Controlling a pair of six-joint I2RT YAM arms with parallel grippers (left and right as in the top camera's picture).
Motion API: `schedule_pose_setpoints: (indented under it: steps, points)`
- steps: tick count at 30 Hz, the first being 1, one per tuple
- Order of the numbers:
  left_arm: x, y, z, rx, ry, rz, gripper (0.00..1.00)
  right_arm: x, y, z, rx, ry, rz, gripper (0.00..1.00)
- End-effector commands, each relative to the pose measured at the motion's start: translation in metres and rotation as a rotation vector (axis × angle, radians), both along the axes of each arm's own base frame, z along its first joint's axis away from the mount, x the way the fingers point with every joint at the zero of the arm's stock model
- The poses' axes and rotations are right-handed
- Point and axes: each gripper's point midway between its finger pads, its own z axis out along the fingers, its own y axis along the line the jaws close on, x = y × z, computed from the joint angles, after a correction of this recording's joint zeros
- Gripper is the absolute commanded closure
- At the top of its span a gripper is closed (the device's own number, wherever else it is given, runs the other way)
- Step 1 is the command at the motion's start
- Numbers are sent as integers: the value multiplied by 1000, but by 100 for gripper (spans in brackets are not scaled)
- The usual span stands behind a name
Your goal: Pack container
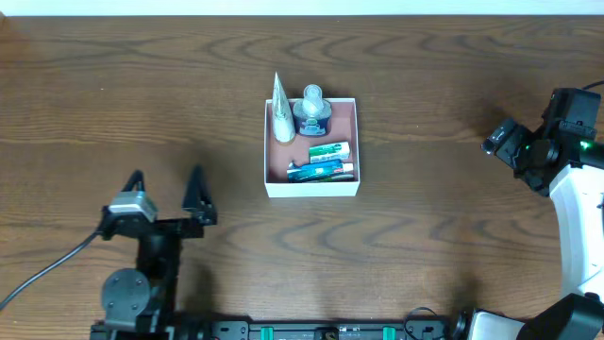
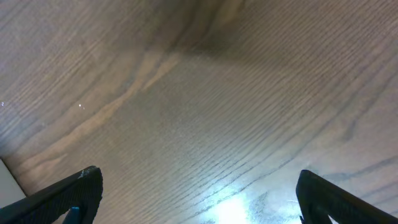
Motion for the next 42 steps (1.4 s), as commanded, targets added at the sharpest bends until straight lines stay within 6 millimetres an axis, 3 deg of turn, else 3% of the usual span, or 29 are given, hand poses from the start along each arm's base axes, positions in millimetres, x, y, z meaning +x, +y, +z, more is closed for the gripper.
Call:
schedule_pose_setpoints:
  steps: [1, 8, 27, 42]
  points:
    - [1, -12, -12, 65, -46, -64, 2, 1, -4, 7, -10, -17, -19, 1]
    - [-1, -18, -23, 121, -136, -100, 2, 1, -4, 7, -10, -17, -19, 1]
    - [0, -8, -53, 126, -134, -63, 2, 1, -4, 7, -10, -17, -20, 1]
    - [6, -15, -108, 120, 51, -113, 2, 1, -4, 7, -10, -17, -19, 1]
